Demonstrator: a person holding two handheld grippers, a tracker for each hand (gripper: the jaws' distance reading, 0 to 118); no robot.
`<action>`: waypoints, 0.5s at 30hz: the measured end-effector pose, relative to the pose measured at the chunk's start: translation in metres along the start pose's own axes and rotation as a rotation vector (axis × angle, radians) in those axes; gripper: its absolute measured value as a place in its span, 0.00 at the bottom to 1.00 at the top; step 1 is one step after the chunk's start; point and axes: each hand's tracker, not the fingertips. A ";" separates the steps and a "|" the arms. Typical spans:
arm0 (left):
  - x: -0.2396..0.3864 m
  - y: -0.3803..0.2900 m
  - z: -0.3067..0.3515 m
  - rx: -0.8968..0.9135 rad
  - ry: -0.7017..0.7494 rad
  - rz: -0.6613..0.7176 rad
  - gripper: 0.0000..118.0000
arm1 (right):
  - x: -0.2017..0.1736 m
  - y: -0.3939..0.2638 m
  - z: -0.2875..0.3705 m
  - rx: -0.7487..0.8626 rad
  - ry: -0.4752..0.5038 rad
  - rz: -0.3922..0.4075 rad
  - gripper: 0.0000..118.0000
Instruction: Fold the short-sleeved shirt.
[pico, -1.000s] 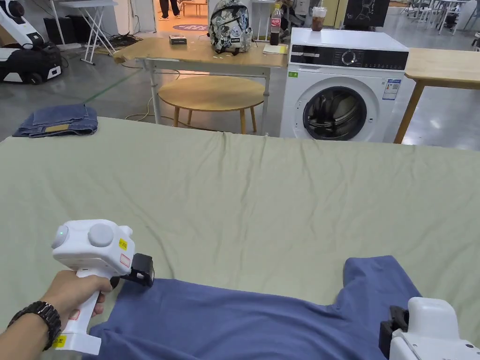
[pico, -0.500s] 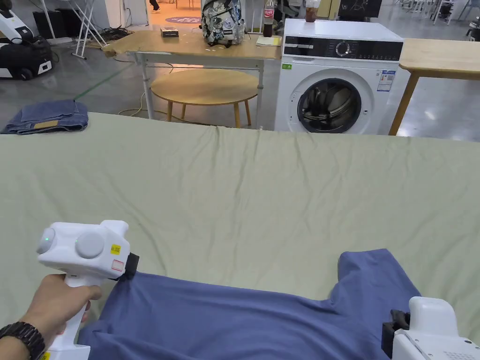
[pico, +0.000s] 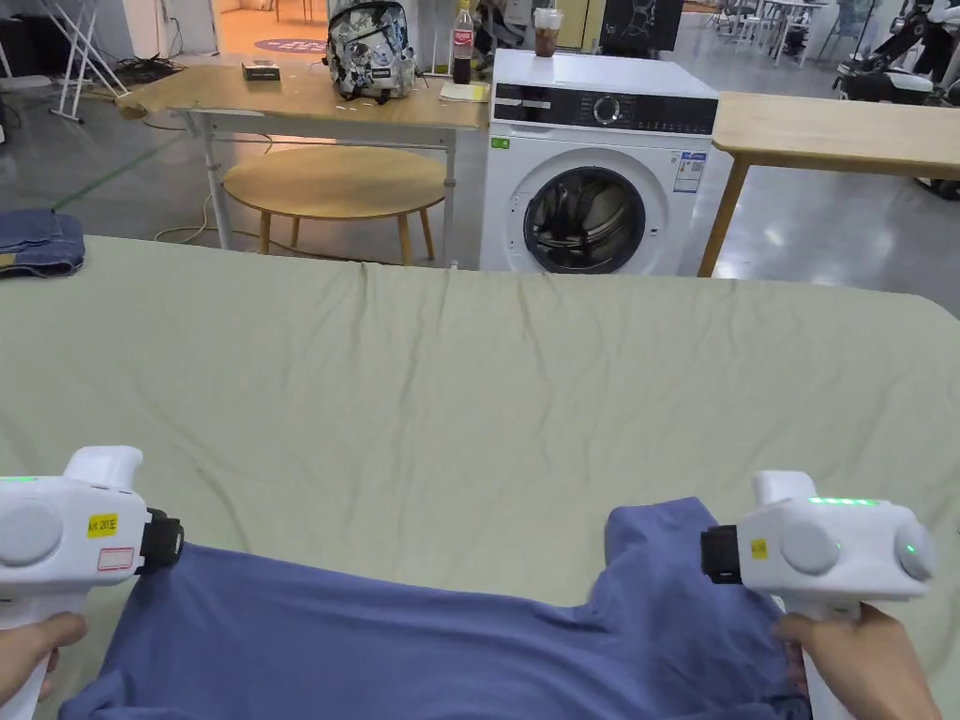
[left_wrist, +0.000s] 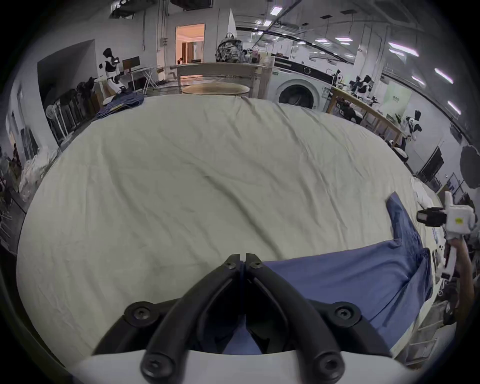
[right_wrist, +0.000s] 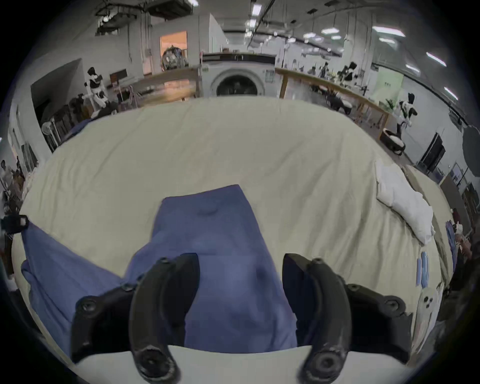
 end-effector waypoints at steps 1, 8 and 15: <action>0.000 -0.001 0.000 0.000 -0.002 0.005 0.00 | 0.001 0.006 -0.011 -0.032 -0.002 0.011 0.59; 0.002 -0.005 -0.003 0.000 -0.005 0.026 0.00 | 0.003 0.013 -0.063 -0.171 0.008 0.022 0.59; 0.001 -0.008 -0.006 -0.004 -0.005 0.035 0.00 | 0.005 0.013 -0.047 -0.137 -0.019 0.050 0.00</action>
